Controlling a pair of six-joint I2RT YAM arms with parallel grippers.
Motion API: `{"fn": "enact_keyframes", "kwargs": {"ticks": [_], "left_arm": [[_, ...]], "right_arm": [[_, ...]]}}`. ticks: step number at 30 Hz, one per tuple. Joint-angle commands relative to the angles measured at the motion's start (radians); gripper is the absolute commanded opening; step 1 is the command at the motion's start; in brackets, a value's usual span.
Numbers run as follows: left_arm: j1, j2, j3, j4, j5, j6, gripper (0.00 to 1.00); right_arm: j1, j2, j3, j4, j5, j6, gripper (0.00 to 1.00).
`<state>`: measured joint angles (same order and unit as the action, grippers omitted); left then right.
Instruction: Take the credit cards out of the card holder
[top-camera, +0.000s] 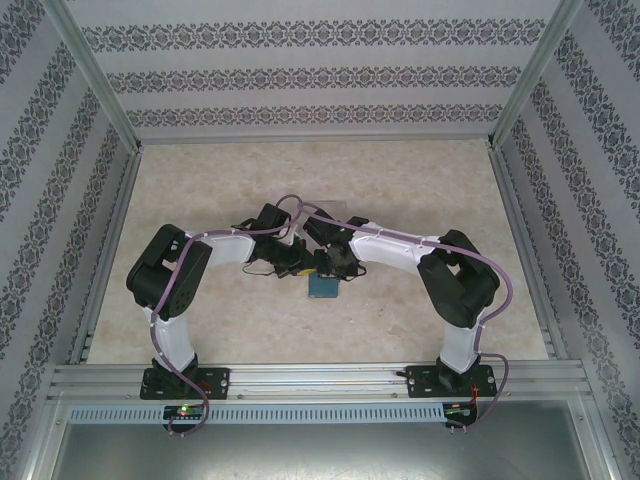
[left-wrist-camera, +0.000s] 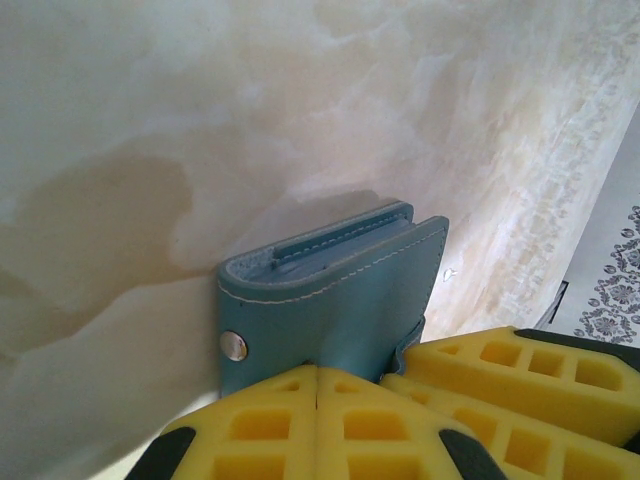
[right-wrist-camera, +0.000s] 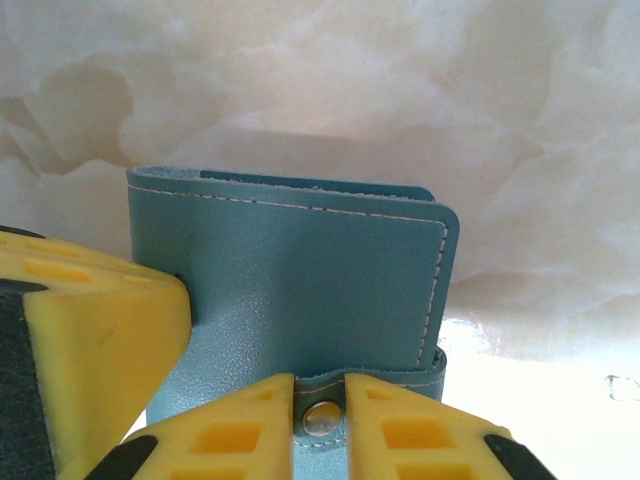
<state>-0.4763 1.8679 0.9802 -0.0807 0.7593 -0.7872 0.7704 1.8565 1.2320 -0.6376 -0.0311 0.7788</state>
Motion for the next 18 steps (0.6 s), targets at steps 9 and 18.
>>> {"fn": "enact_keyframes", "kwargs": {"ticks": [9, 18], "left_arm": [[0.006, 0.04, -0.019, -0.035, -0.039, 0.022, 0.0], [0.012, 0.045, -0.019, -0.044, -0.041, 0.031, 0.0]], "right_arm": [[-0.033, -0.08, -0.061, -0.066, 0.089, -0.018, 0.11], [-0.063, -0.124, -0.085, -0.079, 0.096, -0.029, 0.1]]}}
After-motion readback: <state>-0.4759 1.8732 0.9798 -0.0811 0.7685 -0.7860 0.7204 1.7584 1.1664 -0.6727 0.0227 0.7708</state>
